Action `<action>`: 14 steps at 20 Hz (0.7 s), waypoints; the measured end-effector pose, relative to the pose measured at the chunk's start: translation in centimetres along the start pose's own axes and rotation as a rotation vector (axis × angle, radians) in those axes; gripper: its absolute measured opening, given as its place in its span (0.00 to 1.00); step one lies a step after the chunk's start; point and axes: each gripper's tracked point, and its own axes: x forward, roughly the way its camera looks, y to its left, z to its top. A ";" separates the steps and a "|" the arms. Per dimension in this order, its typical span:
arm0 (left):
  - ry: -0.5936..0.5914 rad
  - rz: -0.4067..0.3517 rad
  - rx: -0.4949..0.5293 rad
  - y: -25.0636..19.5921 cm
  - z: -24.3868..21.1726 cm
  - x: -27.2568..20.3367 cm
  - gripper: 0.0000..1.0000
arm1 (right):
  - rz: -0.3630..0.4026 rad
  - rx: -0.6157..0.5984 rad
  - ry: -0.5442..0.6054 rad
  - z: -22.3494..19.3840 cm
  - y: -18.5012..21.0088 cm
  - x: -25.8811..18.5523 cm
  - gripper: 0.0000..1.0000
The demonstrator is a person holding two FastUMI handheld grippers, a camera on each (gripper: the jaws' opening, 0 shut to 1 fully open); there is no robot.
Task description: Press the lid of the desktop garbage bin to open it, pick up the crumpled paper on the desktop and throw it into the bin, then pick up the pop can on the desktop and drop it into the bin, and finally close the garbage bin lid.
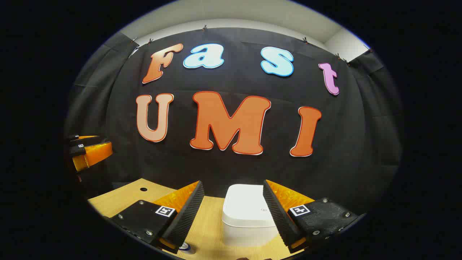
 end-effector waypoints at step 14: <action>0.093 0.006 0.075 1.4 -4.5 -2.4 0.99 | -0.017 -0.029 -0.004 0.4 -0.7 -1.6 0.99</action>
